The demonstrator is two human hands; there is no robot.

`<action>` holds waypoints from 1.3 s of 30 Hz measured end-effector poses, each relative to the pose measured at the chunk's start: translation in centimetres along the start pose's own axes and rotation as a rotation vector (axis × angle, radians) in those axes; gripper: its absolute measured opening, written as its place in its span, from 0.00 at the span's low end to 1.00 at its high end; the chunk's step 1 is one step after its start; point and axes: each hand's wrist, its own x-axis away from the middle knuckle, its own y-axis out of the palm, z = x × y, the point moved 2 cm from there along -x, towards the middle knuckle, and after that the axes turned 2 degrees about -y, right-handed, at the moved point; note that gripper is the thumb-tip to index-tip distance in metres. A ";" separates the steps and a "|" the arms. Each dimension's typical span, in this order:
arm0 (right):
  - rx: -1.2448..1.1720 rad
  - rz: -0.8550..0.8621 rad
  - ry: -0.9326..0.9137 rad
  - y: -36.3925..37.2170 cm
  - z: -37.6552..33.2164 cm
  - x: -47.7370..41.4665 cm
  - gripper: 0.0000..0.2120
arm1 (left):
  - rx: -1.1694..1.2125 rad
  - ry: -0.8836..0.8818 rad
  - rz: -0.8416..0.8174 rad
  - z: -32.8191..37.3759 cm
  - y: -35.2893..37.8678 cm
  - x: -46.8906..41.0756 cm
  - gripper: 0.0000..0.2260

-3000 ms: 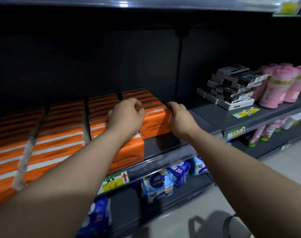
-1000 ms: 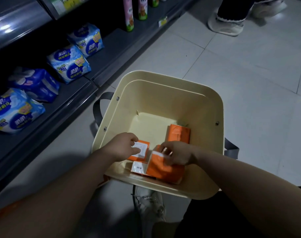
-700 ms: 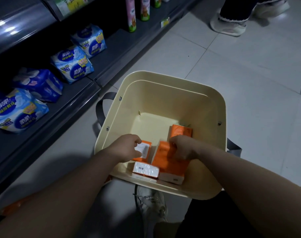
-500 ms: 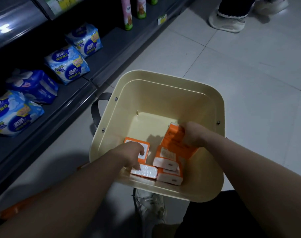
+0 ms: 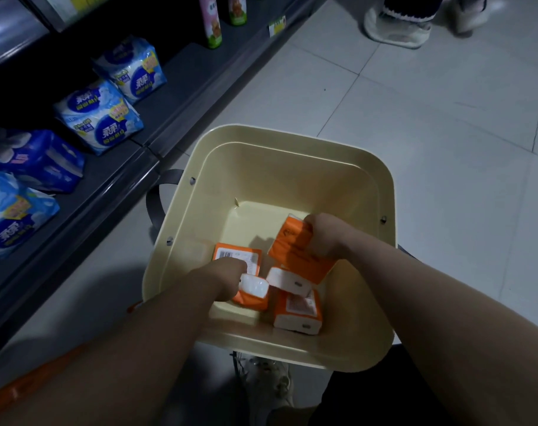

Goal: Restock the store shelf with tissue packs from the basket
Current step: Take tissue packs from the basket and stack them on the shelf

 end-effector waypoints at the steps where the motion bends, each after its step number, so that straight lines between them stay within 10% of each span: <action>1: -0.005 0.023 0.009 -0.4 0.0 0.1 0.12 | 0.039 0.022 0.055 0.0 -0.9 0.6 0.15; 20: -0.151 0.531 -0.405 -8.0 -14.2 9.8 0.22 | 0.368 0.083 0.836 -5.8 -16.9 20.8 0.04; 29: -0.145 0.565 -0.600 -12.1 -24.7 13.7 0.18 | 0.970 0.024 0.945 -14.1 -18.7 30.4 0.21; 39: -0.096 0.570 -0.724 -13.8 -35.3 12.4 0.34 | 0.763 -0.219 1.272 -19.3 -20.8 34.7 0.33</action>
